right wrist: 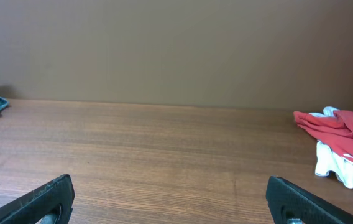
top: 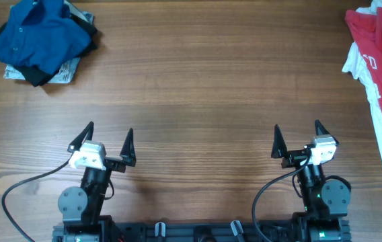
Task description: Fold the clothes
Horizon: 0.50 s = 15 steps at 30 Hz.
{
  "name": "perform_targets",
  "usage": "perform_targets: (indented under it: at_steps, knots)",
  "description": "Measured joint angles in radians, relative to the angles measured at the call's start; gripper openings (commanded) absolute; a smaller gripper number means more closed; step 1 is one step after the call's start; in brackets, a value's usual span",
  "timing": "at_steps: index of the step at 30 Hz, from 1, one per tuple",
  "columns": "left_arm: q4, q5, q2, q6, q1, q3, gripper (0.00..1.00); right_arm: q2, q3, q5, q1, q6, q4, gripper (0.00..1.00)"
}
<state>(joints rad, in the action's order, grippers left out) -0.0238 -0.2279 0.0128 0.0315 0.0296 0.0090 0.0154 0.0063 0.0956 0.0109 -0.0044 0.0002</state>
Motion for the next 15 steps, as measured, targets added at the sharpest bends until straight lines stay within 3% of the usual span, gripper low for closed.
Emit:
perform_targets:
  at_steps: [2,15]
  knots:
    - [0.076,0.026,-0.001,-0.004,0.0,-0.001,1.0,0.0,0.0,0.0,0.0,0.0,0.0,1.0]
    - [0.077,0.048,0.0,-0.005,0.0,0.0,1.0,0.0,0.0,0.0,0.0,0.0,0.0,1.0]
